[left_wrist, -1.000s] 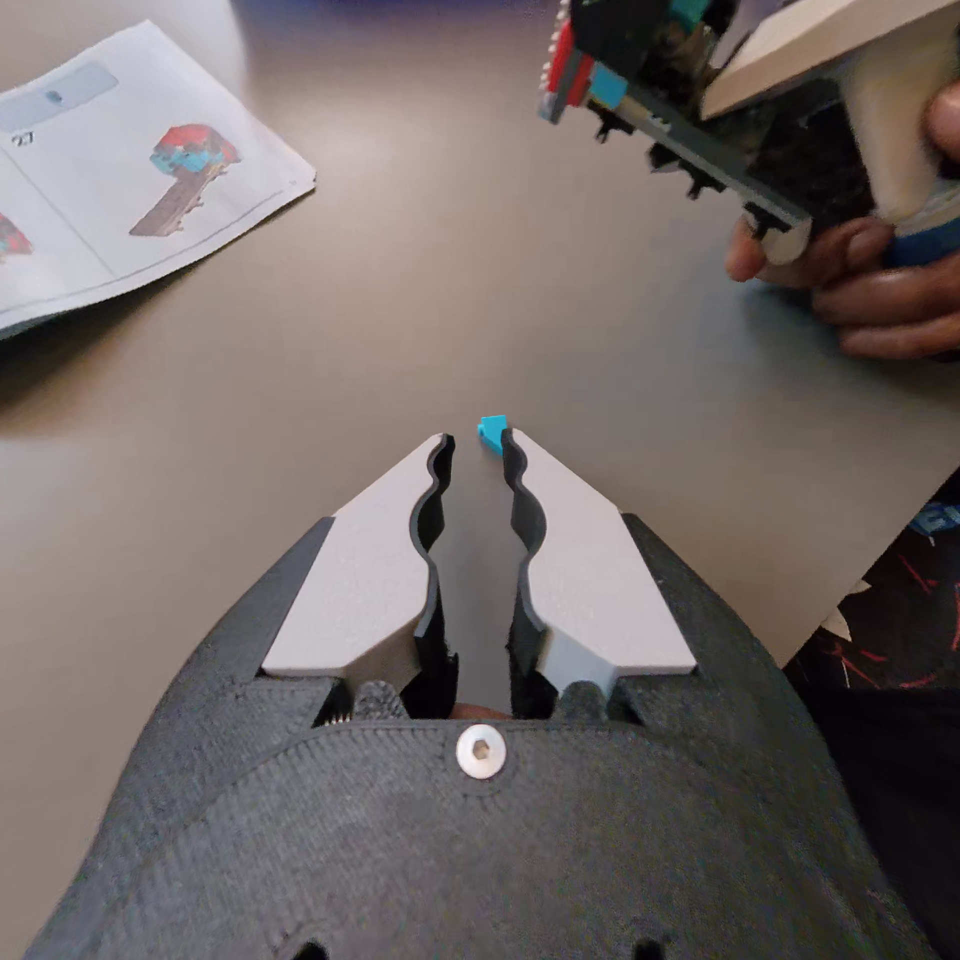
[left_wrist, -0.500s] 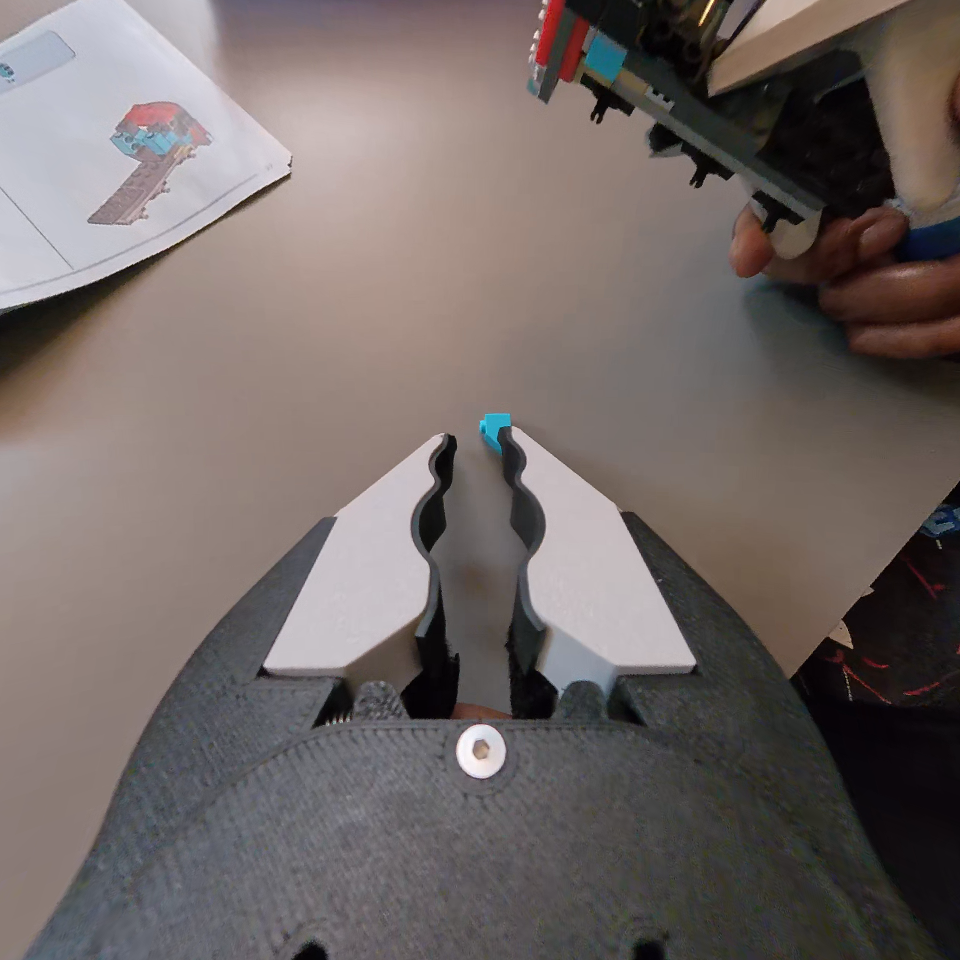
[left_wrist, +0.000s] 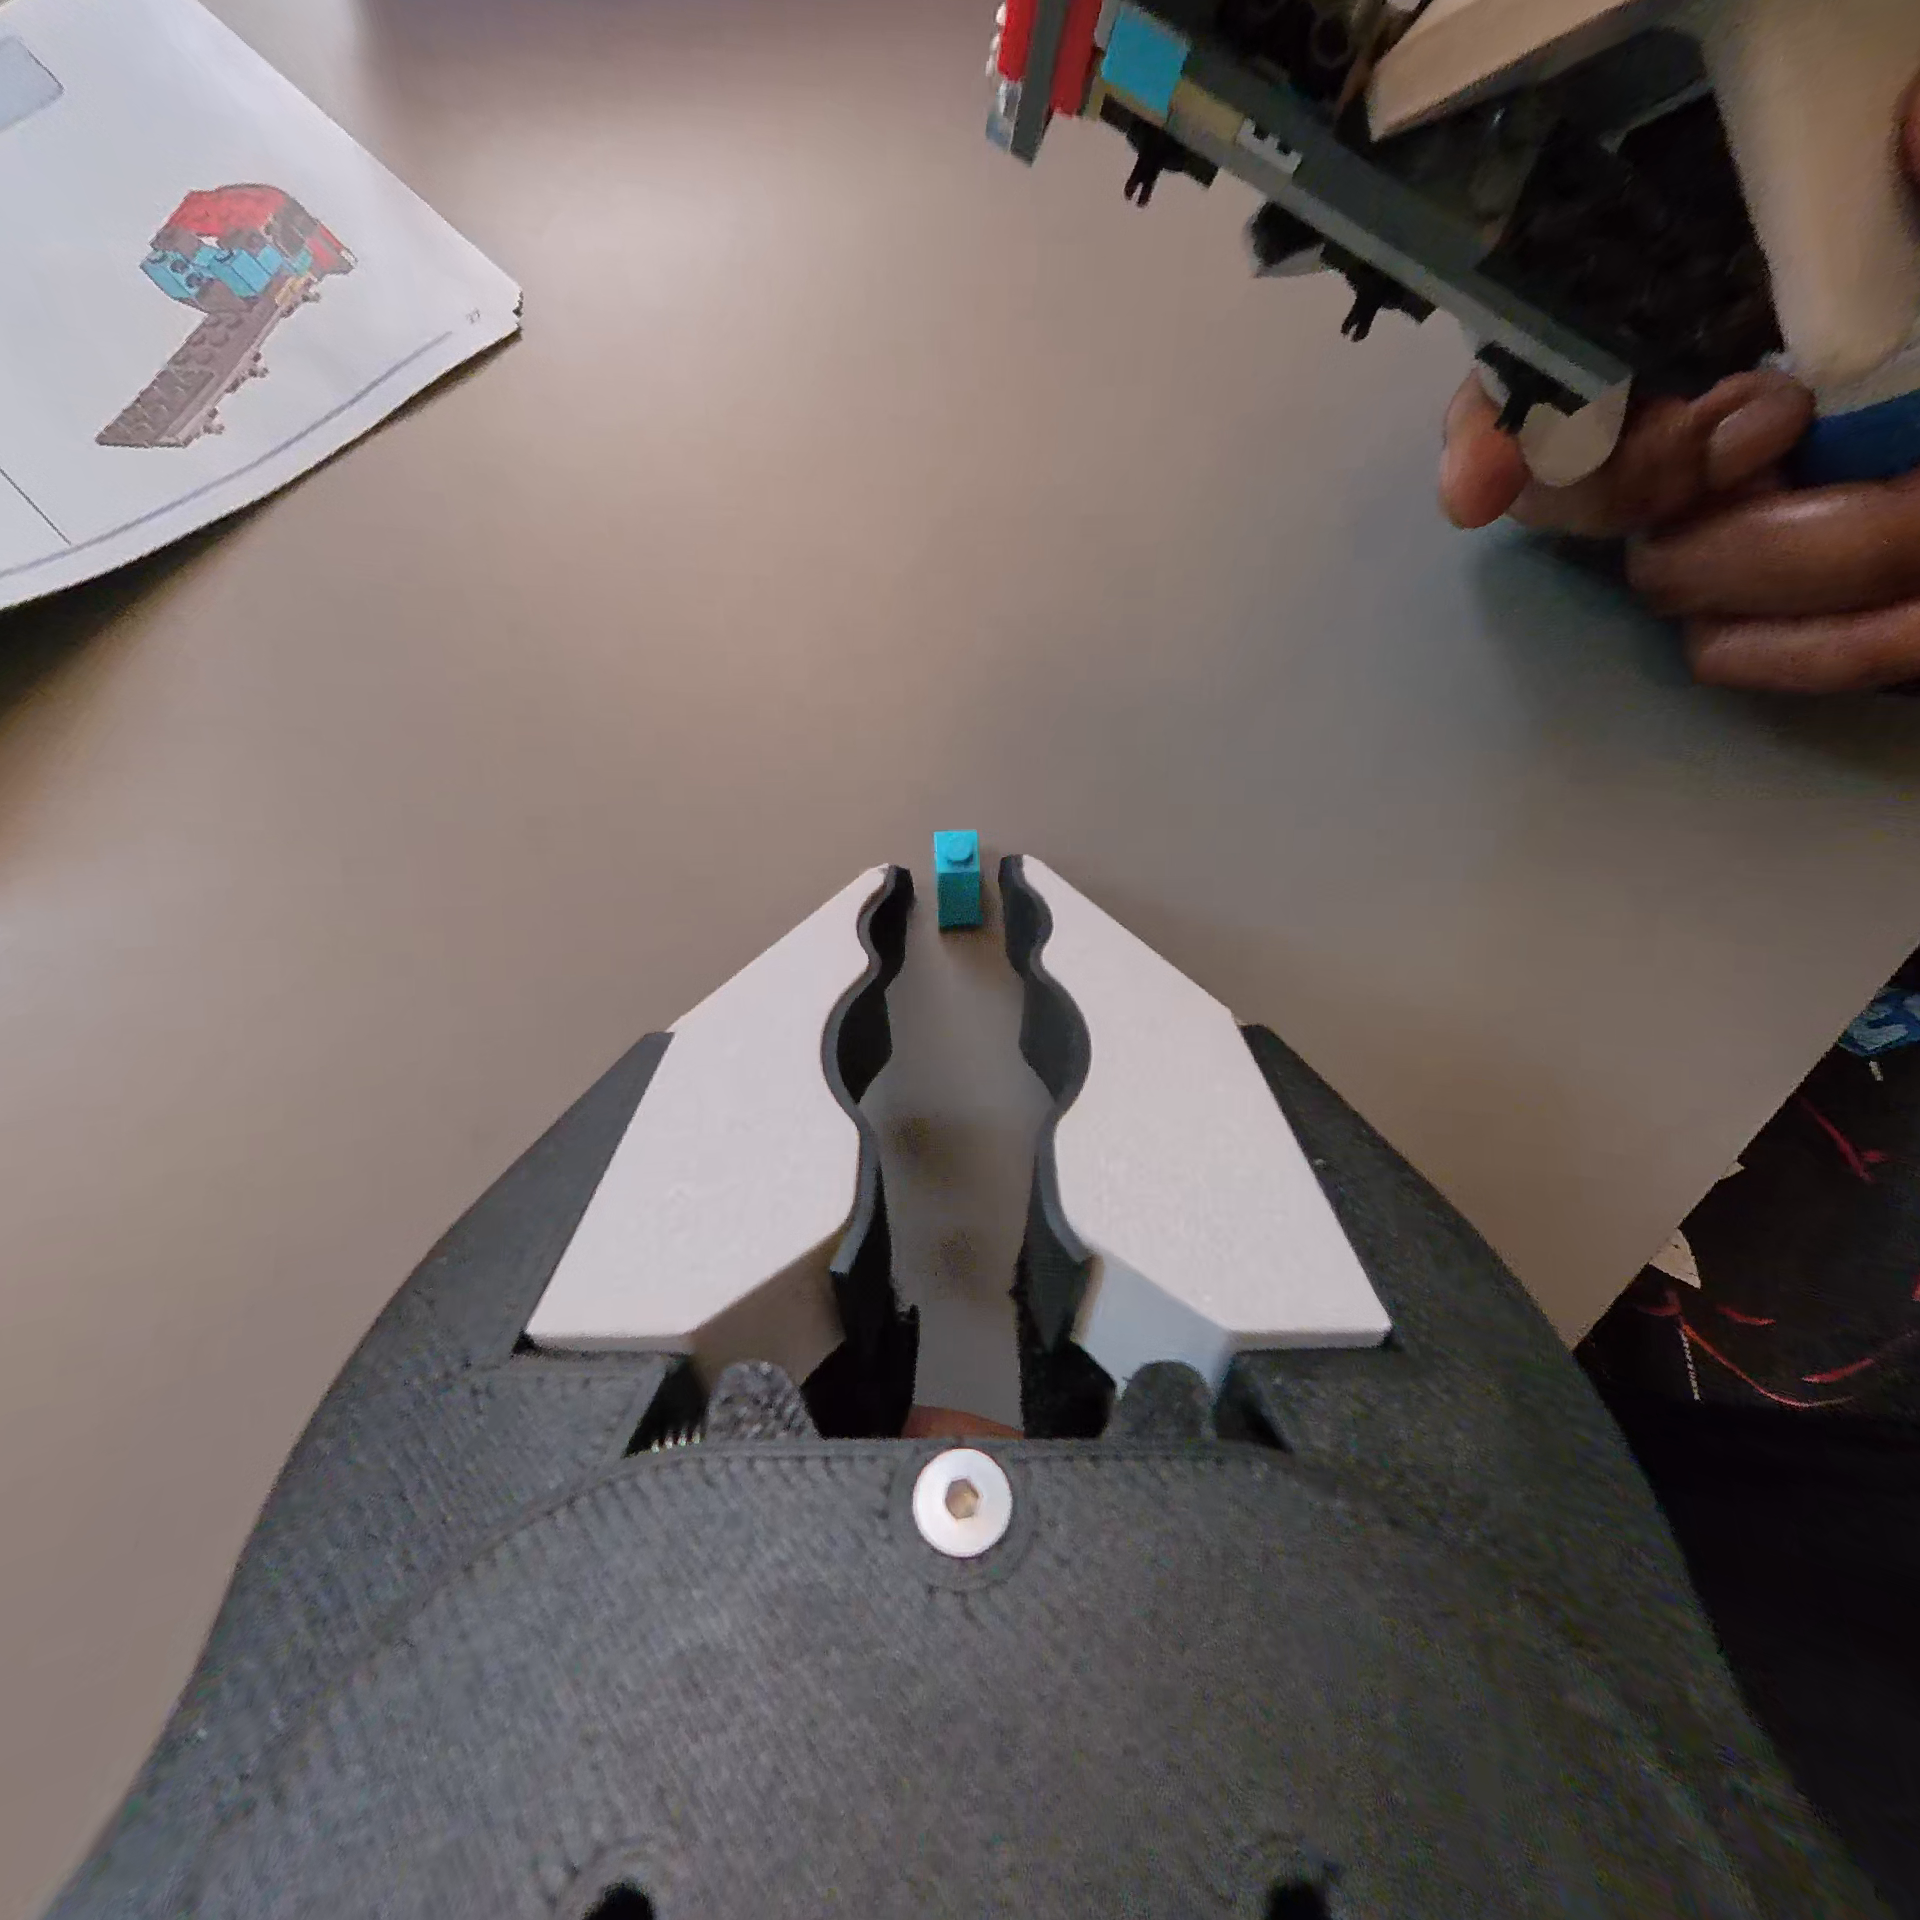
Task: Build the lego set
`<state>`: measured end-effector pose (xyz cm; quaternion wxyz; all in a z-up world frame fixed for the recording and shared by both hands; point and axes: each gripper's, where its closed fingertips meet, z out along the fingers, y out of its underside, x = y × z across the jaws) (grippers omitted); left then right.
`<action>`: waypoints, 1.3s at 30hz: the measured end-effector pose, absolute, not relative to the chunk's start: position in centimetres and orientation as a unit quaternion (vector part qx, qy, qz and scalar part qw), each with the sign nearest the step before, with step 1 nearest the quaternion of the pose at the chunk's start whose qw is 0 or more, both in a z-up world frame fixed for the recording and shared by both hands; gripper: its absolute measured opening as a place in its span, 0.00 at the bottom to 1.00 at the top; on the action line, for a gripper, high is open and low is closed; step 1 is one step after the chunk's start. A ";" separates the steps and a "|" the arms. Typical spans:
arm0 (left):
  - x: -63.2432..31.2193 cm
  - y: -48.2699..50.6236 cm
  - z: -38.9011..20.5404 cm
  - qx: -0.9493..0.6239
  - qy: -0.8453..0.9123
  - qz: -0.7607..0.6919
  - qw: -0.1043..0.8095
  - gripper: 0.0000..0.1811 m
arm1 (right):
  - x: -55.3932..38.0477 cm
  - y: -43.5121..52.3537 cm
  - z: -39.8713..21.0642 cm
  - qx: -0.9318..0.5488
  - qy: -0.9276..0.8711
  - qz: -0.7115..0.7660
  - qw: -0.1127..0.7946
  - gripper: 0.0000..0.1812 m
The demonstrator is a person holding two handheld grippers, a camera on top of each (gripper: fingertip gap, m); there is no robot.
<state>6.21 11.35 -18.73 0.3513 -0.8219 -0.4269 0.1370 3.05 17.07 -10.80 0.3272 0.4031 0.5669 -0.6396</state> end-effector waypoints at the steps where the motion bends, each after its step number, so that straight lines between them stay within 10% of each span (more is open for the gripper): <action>1: 6.2 11.4 -18.7 -0.821 -0.428 0.136 0.352 0.11 | 3.1 17.1 -10.8 0.403 0.567 -0.640 0.327 0.07; 39: 4.3 8.3 -17.4 -0.735 -0.539 0.191 0.364 0.16 | 3.0 17.1 -10.8 0.404 0.564 -0.640 0.330 0.07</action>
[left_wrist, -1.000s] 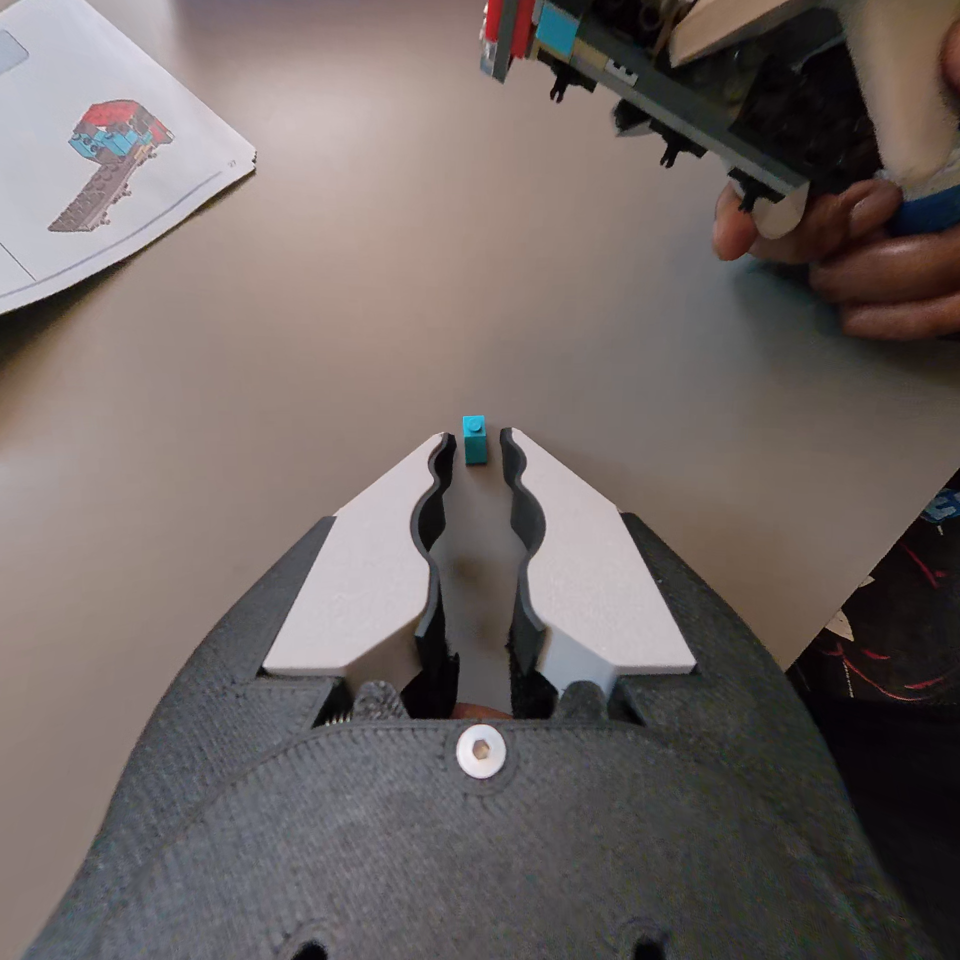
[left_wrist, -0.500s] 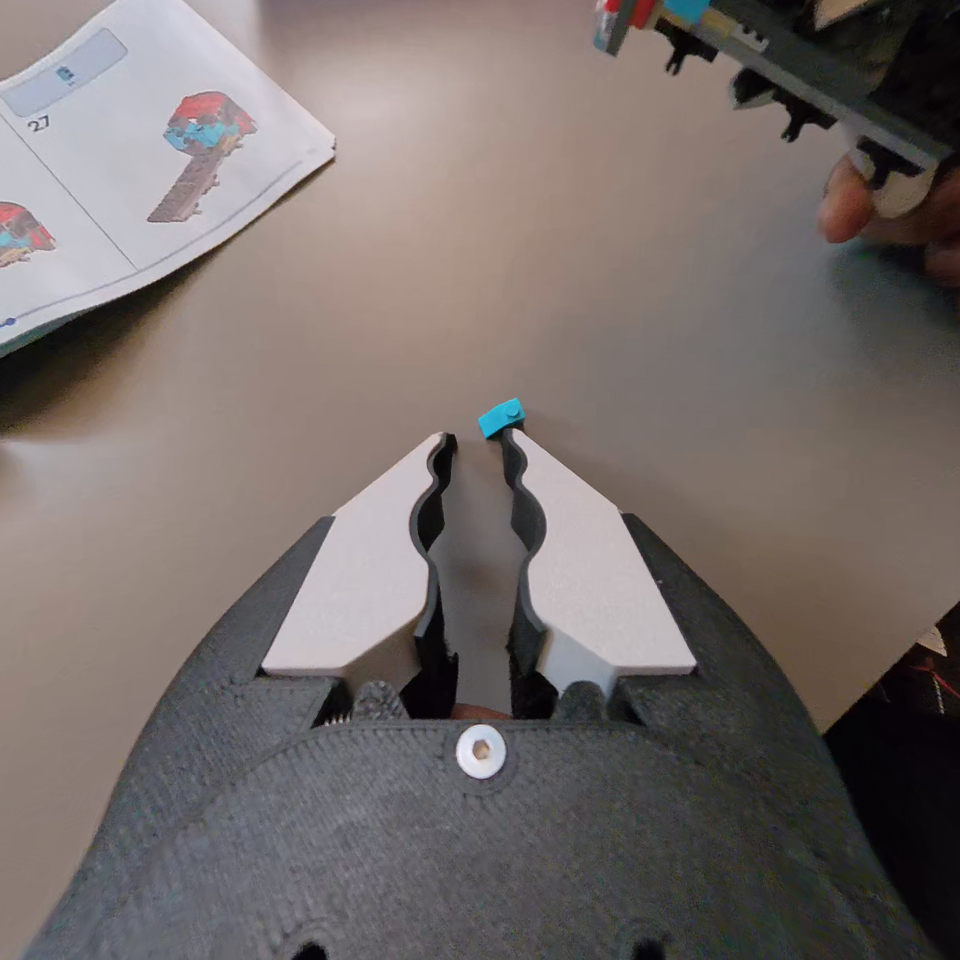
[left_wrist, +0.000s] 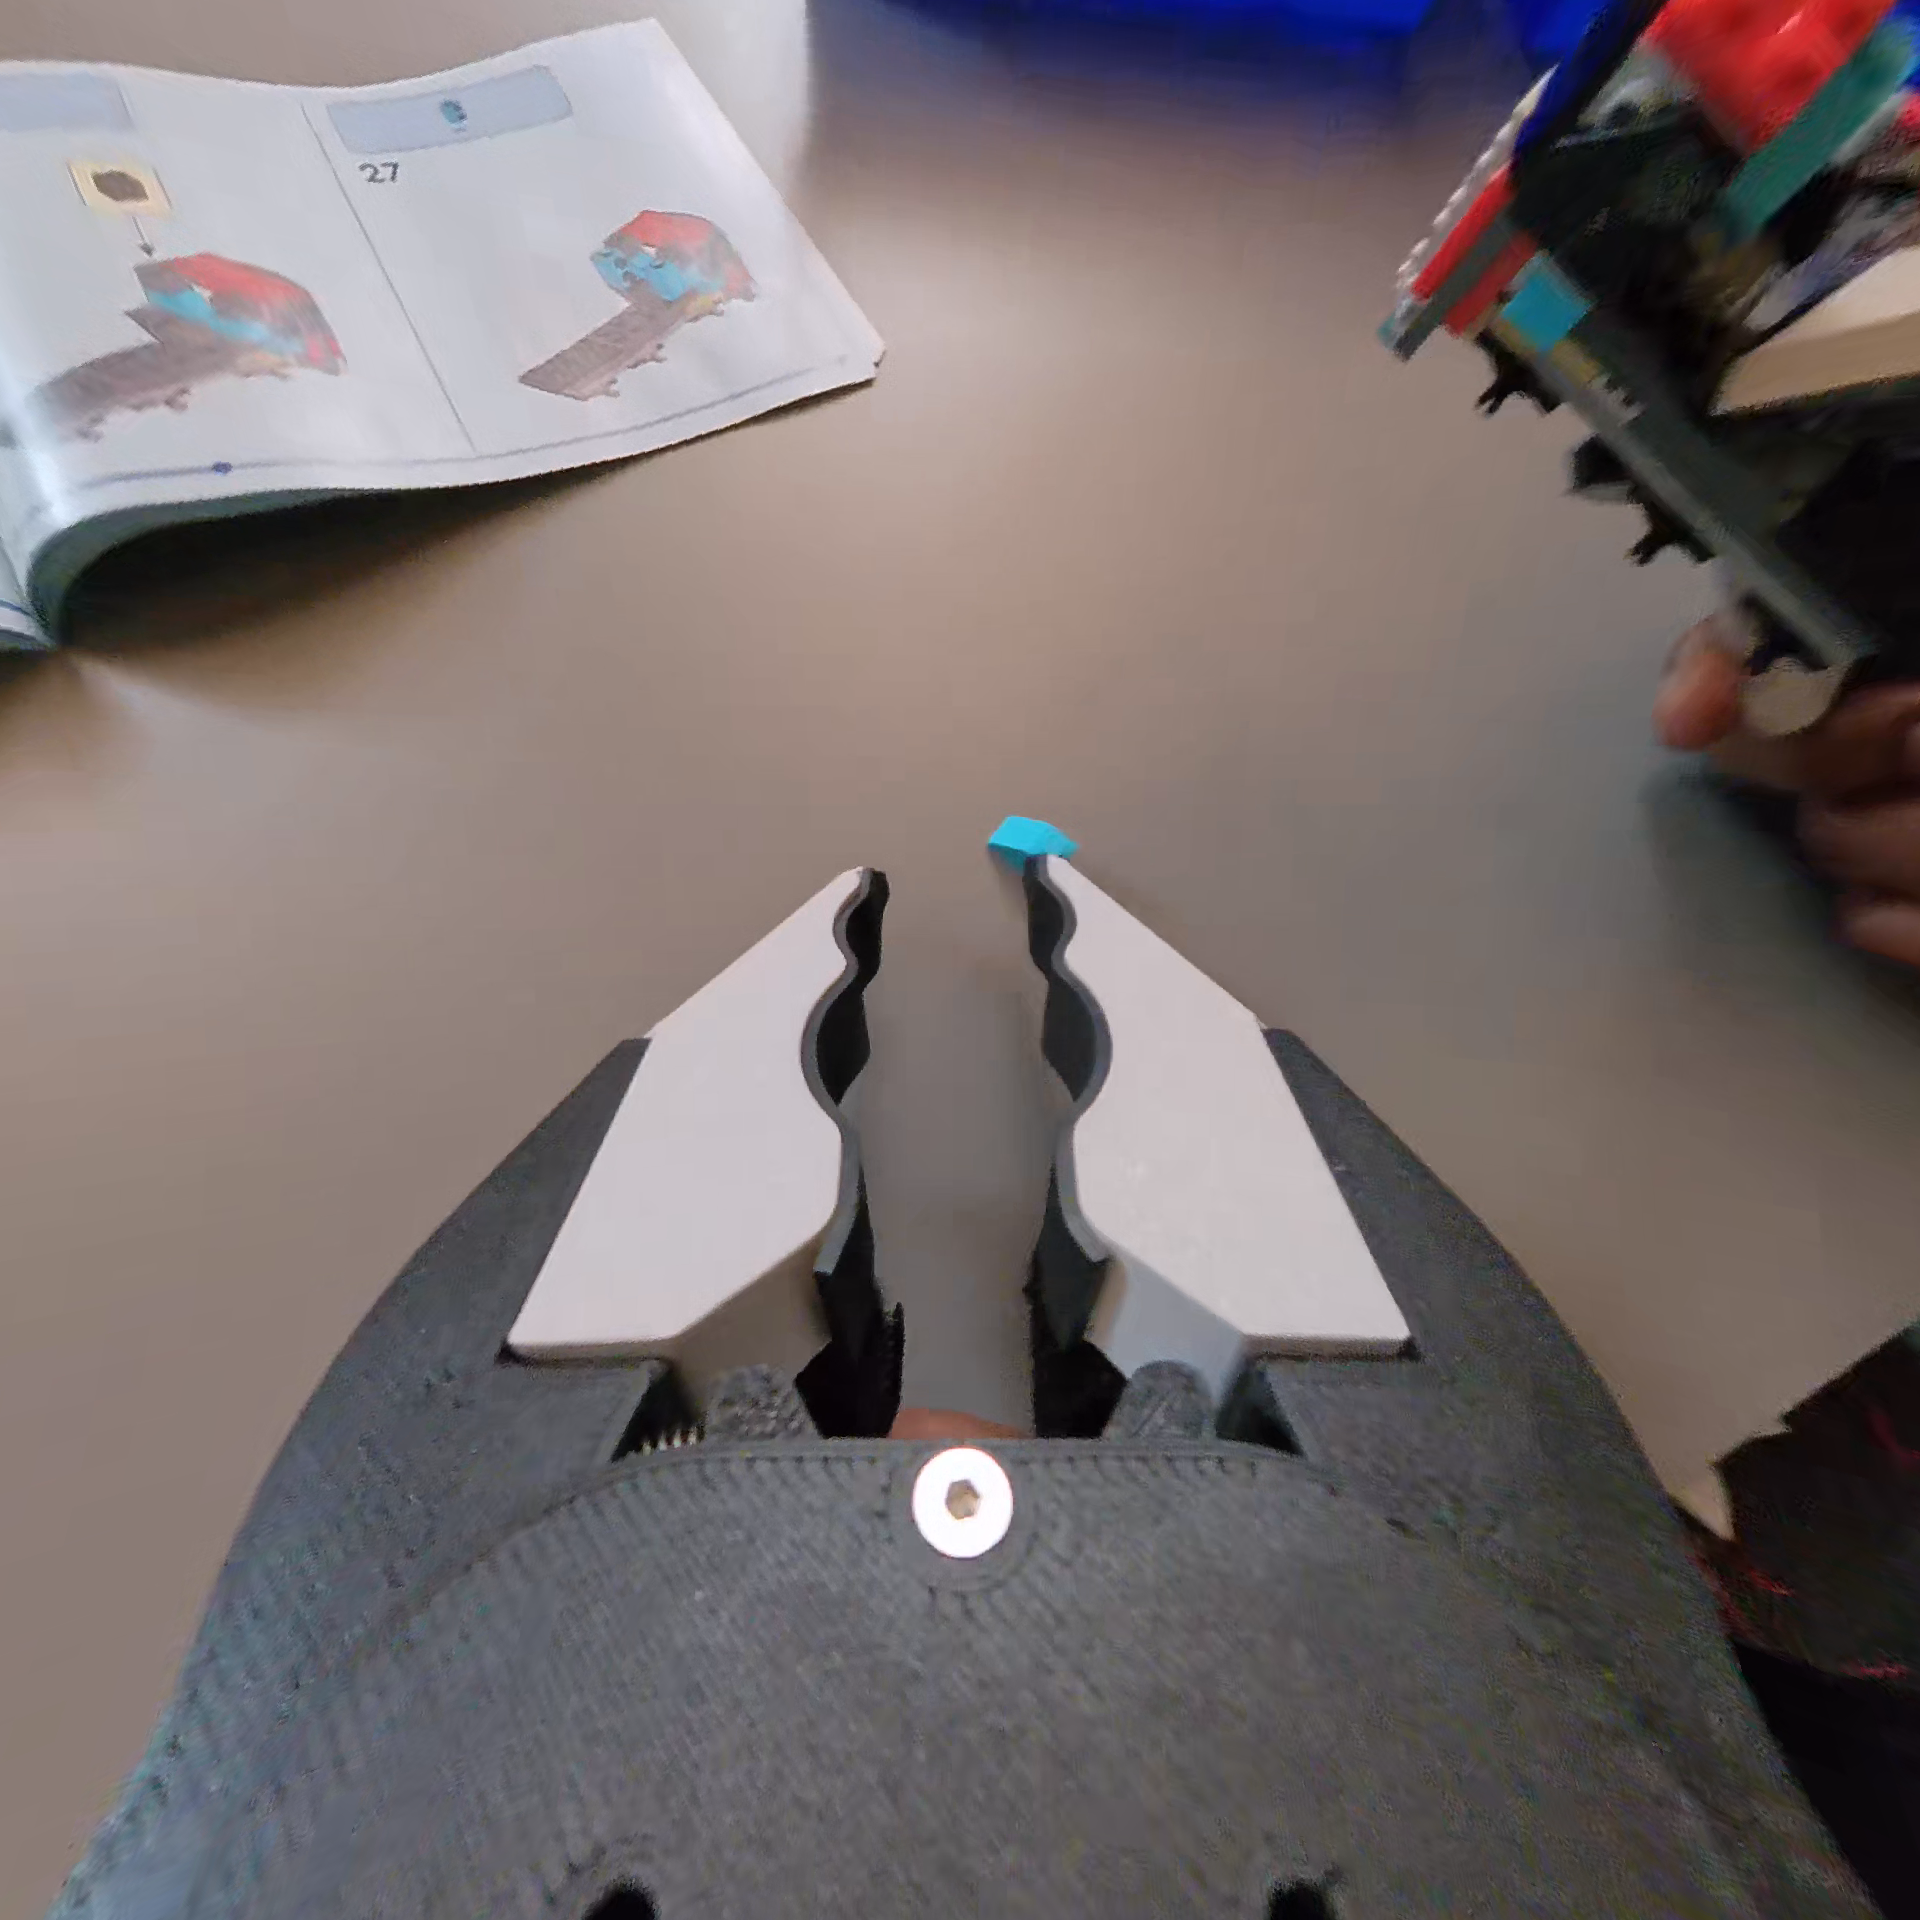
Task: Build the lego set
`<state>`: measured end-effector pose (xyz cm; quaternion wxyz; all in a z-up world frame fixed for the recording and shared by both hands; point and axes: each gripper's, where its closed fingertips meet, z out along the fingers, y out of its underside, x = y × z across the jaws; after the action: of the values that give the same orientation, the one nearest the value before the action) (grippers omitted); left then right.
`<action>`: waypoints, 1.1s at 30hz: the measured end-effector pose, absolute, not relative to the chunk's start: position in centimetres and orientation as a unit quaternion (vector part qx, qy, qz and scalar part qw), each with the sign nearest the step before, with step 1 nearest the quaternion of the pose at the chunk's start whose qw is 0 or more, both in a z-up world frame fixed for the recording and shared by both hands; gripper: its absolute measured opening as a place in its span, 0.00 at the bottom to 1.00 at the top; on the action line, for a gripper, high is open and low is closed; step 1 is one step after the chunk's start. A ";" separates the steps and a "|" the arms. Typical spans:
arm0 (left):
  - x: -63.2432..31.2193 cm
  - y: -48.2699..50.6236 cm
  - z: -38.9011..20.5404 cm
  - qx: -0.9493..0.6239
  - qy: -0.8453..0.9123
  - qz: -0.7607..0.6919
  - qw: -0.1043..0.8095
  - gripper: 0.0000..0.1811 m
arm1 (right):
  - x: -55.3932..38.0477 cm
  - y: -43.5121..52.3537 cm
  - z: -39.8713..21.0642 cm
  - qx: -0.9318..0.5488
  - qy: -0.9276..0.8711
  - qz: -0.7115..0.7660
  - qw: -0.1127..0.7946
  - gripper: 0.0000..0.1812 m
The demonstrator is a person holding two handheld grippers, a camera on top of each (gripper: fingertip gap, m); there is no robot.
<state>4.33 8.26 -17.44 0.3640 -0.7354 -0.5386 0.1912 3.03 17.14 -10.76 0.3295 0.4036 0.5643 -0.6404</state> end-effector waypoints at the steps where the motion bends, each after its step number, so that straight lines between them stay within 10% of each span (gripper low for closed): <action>1: 4.5 8.7 -17.4 -0.731 -0.544 0.189 0.367 0.17 | 3.0 17.1 -10.8 0.403 0.565 -0.640 0.329 0.07; 33: 4.7 10.0 -18.7 -0.798 -0.482 0.168 0.320 0.09 | 3.1 17.1 -11.0 0.410 0.566 -0.635 0.329 0.07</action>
<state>4.72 10.01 -18.67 0.3200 -0.7980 -0.4823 0.1681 3.08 17.11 -10.97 0.3293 0.4102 0.5660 -0.6348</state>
